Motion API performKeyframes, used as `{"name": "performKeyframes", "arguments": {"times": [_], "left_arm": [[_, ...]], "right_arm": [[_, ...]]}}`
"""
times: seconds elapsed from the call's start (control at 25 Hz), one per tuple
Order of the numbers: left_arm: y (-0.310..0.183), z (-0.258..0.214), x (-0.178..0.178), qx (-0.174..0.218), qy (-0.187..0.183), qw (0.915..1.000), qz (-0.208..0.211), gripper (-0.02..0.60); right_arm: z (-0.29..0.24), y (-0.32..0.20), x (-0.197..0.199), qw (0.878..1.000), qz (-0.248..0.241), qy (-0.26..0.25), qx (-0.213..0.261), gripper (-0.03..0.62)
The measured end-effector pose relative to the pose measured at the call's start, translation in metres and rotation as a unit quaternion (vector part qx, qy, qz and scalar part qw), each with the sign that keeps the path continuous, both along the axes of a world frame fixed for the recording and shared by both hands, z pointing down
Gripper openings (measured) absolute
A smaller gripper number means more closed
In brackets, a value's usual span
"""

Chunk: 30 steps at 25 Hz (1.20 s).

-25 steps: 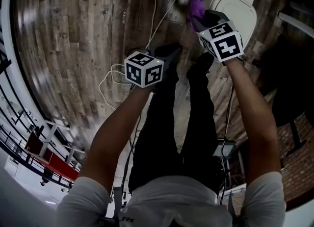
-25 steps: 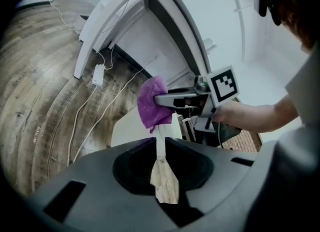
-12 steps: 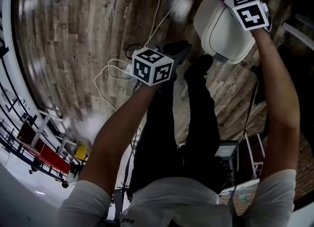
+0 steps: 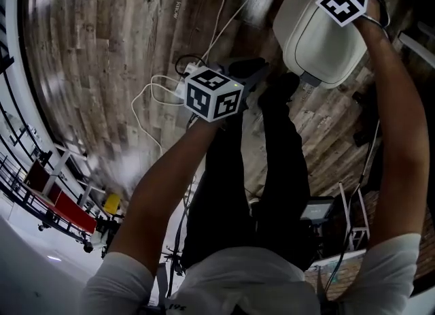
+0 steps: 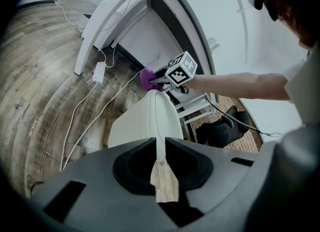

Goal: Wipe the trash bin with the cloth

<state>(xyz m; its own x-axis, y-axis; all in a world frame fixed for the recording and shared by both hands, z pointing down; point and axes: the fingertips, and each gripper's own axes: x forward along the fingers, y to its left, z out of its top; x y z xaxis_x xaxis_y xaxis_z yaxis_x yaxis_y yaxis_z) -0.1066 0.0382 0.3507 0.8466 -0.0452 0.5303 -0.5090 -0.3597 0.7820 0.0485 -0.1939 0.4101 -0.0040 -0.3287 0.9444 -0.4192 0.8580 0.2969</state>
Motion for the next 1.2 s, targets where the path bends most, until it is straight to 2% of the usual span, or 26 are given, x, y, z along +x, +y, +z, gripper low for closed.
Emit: {"name": "performKeyframes", "arguments": {"times": [0.24,0.4,0.76,1.2], "left_arm": [[0.008,-0.001,-0.002,-0.002,0.001,1.0000,-0.001,0.054],[0.009,-0.003,-0.003,0.001,0.003,1.0000,-0.003,0.054],[0.011,-0.005,-0.010,0.007,0.004,0.9999,-0.007,0.054],[0.026,-0.008,-0.026,0.012,0.004,0.9999,-0.003,0.054]], "right_arm": [[0.017,0.025,-0.025,0.997,0.029,-0.048,-0.047,0.109],[0.016,0.036,-0.052,0.996,0.005,-0.066,-0.058,0.109],[0.020,0.075,-0.093,0.992,-0.015,-0.086,-0.094,0.107],[0.022,0.129,-0.124,0.987,-0.019,-0.085,-0.136,0.107]]}}
